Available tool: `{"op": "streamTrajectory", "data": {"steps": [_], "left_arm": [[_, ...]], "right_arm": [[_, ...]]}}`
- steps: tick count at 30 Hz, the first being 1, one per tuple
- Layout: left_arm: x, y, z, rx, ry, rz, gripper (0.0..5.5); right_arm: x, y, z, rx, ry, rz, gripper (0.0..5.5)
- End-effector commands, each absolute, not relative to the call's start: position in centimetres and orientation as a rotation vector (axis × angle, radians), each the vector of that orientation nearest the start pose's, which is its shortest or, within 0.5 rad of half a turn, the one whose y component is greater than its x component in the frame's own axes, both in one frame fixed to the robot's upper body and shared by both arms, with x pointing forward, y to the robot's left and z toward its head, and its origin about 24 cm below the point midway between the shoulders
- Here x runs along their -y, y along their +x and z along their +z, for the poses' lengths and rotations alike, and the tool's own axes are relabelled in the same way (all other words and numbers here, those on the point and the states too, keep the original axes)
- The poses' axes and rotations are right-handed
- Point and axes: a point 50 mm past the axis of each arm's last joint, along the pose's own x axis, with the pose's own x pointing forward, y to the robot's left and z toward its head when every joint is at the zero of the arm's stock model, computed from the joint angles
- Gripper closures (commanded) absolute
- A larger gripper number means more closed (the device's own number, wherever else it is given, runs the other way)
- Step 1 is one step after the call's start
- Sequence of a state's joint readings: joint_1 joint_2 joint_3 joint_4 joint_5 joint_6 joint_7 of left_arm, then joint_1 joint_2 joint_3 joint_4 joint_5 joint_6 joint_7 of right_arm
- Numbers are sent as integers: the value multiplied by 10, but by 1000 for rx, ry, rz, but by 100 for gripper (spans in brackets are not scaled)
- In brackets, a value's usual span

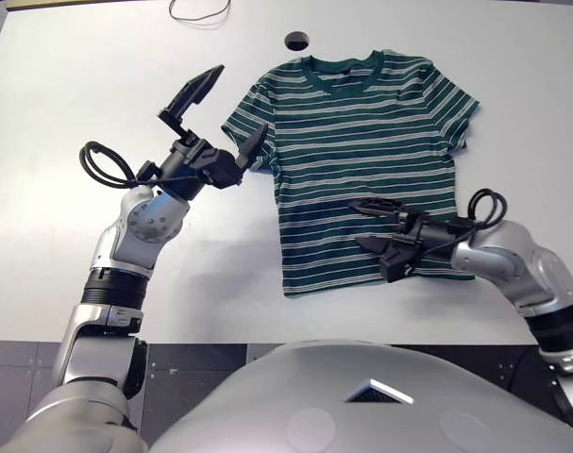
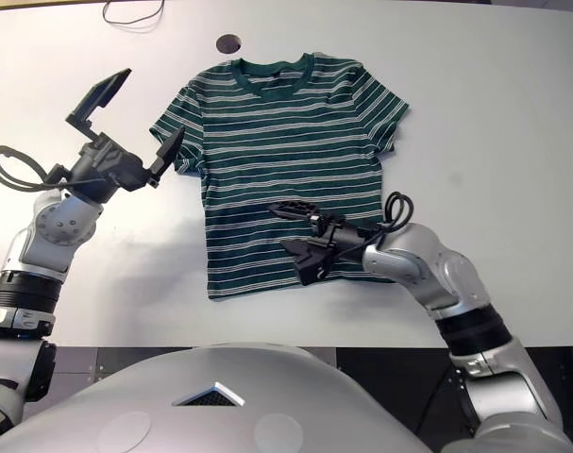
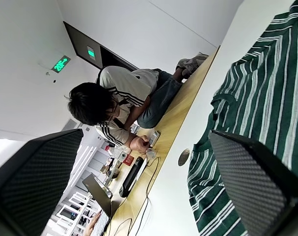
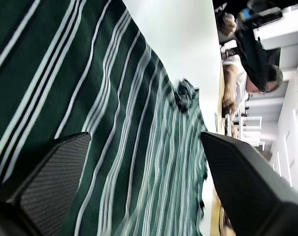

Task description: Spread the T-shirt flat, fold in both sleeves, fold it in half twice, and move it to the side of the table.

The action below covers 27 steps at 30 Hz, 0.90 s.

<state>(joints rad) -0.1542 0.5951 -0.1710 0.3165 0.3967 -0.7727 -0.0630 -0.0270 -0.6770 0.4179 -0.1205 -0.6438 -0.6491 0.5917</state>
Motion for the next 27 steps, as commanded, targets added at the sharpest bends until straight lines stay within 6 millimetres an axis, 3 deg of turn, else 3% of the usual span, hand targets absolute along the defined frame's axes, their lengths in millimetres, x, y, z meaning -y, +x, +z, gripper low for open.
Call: {"op": "streamTrajectory", "data": {"steps": [1, 5, 10, 12, 15, 18, 20, 23, 27], "left_arm": [[-199, 261, 73, 484, 949, -525, 73], [-223, 265, 80, 453, 1003, -451, 73], [-252, 261, 72, 342, 1071, -431, 73], [-257, 263, 66, 300, 1092, -423, 73], [-268, 261, 59, 248, 1154, -408, 73], [-289, 241, 51, 139, 1327, -450, 73], [-299, 223, 50, 42, 1459, -570, 73], [-290, 211, 55, 0, 1540, -754, 73], [-262, 202, 42, -22, 1538, -1017, 73]], "right_arm": [[113, 167, 34, 396, -1306, 1511, 135], [110, 136, 38, 421, -1230, 1680, 135], [111, 132, 48, 425, -1244, 1689, 135], [104, 144, 55, 491, -1241, 1590, 135], [91, 162, 84, 661, -1151, 1344, 135], [87, 176, 127, 787, -911, 1095, 135], [95, 189, 148, 788, -791, 965, 135], [110, 211, 160, 752, -764, 820, 135], [120, 226, 169, 742, -805, 727, 135]]}}
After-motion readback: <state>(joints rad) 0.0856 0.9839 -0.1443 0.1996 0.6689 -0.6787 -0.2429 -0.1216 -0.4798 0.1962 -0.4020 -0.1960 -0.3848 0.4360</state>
